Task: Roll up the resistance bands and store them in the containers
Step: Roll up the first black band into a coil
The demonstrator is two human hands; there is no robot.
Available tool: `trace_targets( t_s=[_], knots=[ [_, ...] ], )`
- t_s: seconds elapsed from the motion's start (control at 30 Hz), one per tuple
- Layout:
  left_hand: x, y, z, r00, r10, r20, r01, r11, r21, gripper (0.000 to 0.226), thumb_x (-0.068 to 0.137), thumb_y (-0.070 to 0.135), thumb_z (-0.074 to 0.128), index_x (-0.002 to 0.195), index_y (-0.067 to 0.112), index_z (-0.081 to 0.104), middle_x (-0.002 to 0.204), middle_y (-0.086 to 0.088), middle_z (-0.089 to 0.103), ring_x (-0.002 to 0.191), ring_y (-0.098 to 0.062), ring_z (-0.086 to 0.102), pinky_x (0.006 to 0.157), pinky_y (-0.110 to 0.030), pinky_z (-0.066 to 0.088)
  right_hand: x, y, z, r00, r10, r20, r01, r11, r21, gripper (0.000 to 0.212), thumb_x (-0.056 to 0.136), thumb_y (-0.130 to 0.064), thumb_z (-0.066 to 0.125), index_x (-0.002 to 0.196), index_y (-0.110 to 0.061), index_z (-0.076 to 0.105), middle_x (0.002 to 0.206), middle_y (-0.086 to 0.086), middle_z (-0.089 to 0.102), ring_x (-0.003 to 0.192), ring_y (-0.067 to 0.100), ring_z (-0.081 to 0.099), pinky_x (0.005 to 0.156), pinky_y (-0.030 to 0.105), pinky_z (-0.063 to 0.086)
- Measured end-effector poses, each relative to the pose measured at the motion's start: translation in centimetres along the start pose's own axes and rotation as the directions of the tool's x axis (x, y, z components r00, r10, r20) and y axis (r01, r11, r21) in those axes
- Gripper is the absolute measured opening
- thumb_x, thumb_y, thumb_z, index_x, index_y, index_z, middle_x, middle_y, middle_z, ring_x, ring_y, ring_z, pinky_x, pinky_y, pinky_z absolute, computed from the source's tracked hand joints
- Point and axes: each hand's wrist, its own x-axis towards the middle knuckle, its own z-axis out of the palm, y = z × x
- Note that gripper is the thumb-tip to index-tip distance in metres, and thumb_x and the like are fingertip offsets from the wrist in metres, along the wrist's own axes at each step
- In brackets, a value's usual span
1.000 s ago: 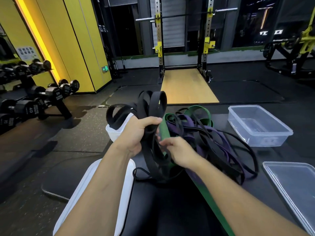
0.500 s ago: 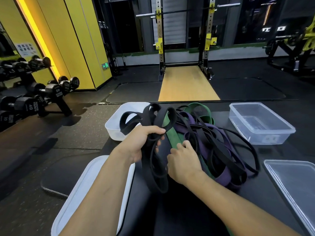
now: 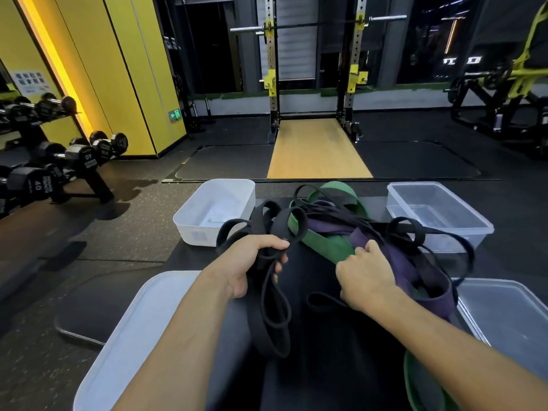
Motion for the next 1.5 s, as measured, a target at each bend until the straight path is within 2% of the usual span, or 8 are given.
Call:
trace_targets(
  t_s=[0.2, 0.37, 0.53, 0.73, 0.97, 1.1, 1.3, 1.5],
  knots=[
    [0.9, -1.8, 2.0, 0.993, -0.081, 0.082, 0.08, 0.997, 0.012, 0.022, 0.088, 0.029, 0.078, 0.083, 0.008, 0.078, 0.084, -0.011, 0.072, 0.067, -0.022, 0.067, 0.074, -0.033, 0.059, 0.0, -0.8, -0.8, 0.997, 0.052, -0.061, -0.02, 0.896, 0.444, 0.018, 0.093, -0.02, 0.05, 0.108, -0.021, 0.061, 0.112, 0.008, 0.072, 0.106, 0.03, 0.068, 0.088, 0.036, 0.039],
    [1.2, -3.7, 2.0, 0.998, -0.049, 0.043, 0.049, 0.999, -0.002, 0.046, 0.089, 0.048, 0.077, 0.111, 0.008, 0.08, 0.112, -0.016, 0.077, 0.108, -0.032, 0.074, 0.106, -0.049, 0.054, 0.1, -1.7, -2.6, 0.961, -0.161, 0.225, -0.214, 0.085, 0.973, 0.03, 0.087, -0.019, 0.042, 0.114, -0.009, 0.05, 0.103, 0.012, 0.074, 0.077, 0.026, 0.078, 0.077, 0.038, 0.06],
    [2.1, -5.2, 0.8, 0.999, -0.03, -0.041, 0.033, 0.996, 0.081, 0.08, 0.078, 0.069, 0.078, 0.13, 0.009, 0.066, 0.123, -0.007, 0.075, 0.107, -0.027, 0.075, 0.096, -0.051, 0.06, -0.8, -2.1, -1.7, 0.852, -0.474, 0.224, -0.373, -0.248, 0.894, 0.053, 0.082, -0.025, 0.074, 0.13, -0.018, 0.053, 0.115, 0.002, 0.077, 0.108, 0.021, 0.074, 0.098, 0.041, 0.057],
    [2.5, -5.5, 0.8, 0.993, 0.081, -0.083, -0.06, 0.972, 0.225, 0.056, 0.087, 0.045, 0.073, 0.134, 0.017, 0.063, 0.124, 0.002, 0.074, 0.112, -0.016, 0.071, 0.1, -0.043, 0.058, -0.2, -5.4, 0.5, 0.969, -0.191, 0.157, -0.184, -0.134, 0.974, 0.109, 0.049, -0.033, 0.094, 0.144, -0.031, 0.041, 0.122, -0.016, 0.07, 0.115, 0.006, 0.065, 0.103, 0.034, 0.053],
    [2.6, -5.1, 1.7, 0.931, 0.365, -0.024, -0.35, 0.908, 0.232, 0.045, 0.107, 0.017, 0.056, 0.146, 0.037, 0.052, 0.138, 0.012, 0.064, 0.127, -0.005, 0.06, 0.109, -0.03, 0.048, 0.5, -4.7, 0.7, 0.996, -0.076, 0.05, -0.05, 0.008, 0.999, 0.103, 0.06, -0.023, 0.078, 0.147, -0.048, 0.029, 0.118, -0.018, 0.067, 0.101, 0.007, 0.069, 0.093, 0.039, 0.059],
    [4.6, -3.4, 1.7, 0.869, 0.495, 0.008, -0.482, 0.843, 0.24, 0.048, 0.104, 0.004, 0.057, 0.143, 0.032, 0.058, 0.14, 0.008, 0.065, 0.13, -0.005, 0.059, 0.111, -0.029, 0.047, 1.0, -4.2, 0.8, 0.995, -0.069, -0.069, 0.064, -0.067, 0.996, 0.119, 0.059, -0.02, 0.095, 0.152, -0.041, 0.024, 0.144, -0.027, 0.047, 0.133, -0.006, 0.046, 0.108, 0.01, 0.037],
    [6.4, 2.3, 1.9, 0.827, 0.562, 0.003, -0.53, 0.778, 0.336, 0.04, 0.096, -0.01, 0.057, 0.127, 0.013, 0.07, 0.118, 0.005, 0.073, 0.107, 0.005, 0.067, 0.092, -0.017, 0.053, 0.1, -2.7, 1.1, 0.923, -0.348, 0.163, -0.225, -0.145, 0.964, 0.068, 0.068, -0.018, 0.093, 0.129, -0.026, 0.062, 0.117, -0.007, 0.076, 0.112, 0.007, 0.069, 0.096, 0.022, 0.054],
    [9.4, 3.3, 3.0, 0.896, 0.444, 0.005, -0.336, 0.672, 0.659, 0.047, 0.093, 0.053, 0.071, 0.077, 0.009, 0.064, 0.062, 0.027, 0.054, 0.067, -0.005, 0.066, 0.065, -0.015, 0.046, -0.7, -3.6, 0.2, 0.944, -0.305, 0.127, -0.159, -0.081, 0.984, 0.033, 0.088, -0.056, 0.074, 0.113, -0.034, 0.073, 0.111, -0.019, 0.075, 0.106, 0.0, 0.069, 0.104, 0.03, 0.05]
  ],
)
